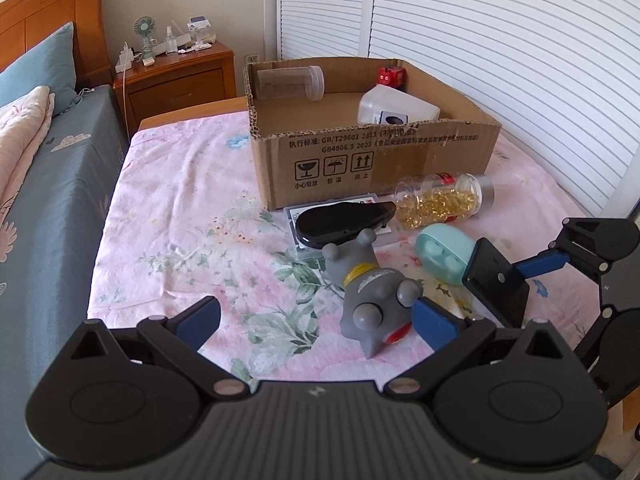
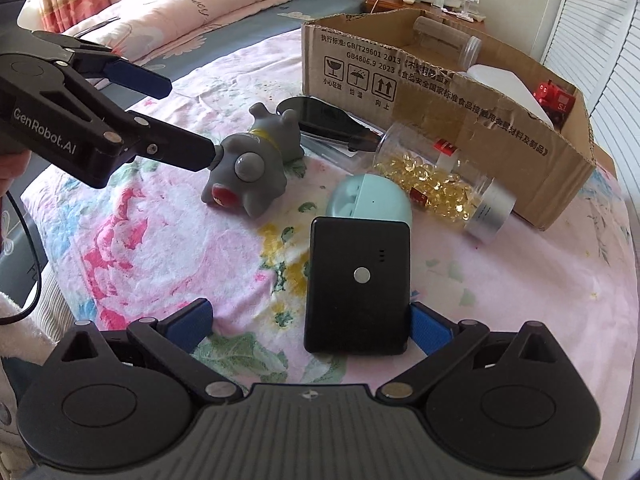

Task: Organize rigid objects
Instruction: 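Move the right tool to the black square pad while the left tool approaches the grey toy, then close the right tool on the black square pad while the left tool hovers near the grey toy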

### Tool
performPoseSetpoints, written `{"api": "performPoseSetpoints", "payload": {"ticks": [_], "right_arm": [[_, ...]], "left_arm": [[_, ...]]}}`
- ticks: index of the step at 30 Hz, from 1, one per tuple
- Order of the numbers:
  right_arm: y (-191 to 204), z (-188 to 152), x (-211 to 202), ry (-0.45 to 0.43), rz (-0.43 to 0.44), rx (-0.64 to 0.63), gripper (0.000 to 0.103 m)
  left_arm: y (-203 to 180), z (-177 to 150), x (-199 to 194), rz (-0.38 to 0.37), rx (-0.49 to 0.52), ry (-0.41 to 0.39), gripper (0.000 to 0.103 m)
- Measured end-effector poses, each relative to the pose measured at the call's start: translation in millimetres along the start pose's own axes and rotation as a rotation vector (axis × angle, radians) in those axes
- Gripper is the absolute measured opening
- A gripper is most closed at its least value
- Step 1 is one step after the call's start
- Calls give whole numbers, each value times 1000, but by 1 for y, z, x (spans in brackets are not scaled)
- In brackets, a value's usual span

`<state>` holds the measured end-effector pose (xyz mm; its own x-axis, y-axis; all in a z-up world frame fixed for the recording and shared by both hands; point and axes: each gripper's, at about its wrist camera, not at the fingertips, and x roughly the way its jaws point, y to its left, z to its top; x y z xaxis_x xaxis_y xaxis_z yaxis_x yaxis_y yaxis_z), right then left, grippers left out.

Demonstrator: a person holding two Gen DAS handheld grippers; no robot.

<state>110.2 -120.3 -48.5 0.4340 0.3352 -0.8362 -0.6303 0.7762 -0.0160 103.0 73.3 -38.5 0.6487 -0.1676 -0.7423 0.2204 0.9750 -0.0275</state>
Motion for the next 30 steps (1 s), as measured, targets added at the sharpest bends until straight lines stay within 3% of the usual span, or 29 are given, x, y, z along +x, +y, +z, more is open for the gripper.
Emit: {"api": "performPoseSetpoints", "payload": {"ticks": [14,24,30], "right_arm": [[-21,9,6,-37,-15,13,101],[-16,0,-9,-79,-70,76,58],[-24,-11,-18,-84,-120,147,57]], "left_arm": [[0,0,1,-4,1,7,101],[-10,1,9,-25,34,25,102],[-20,2,17,-49,59,41,102]]}}
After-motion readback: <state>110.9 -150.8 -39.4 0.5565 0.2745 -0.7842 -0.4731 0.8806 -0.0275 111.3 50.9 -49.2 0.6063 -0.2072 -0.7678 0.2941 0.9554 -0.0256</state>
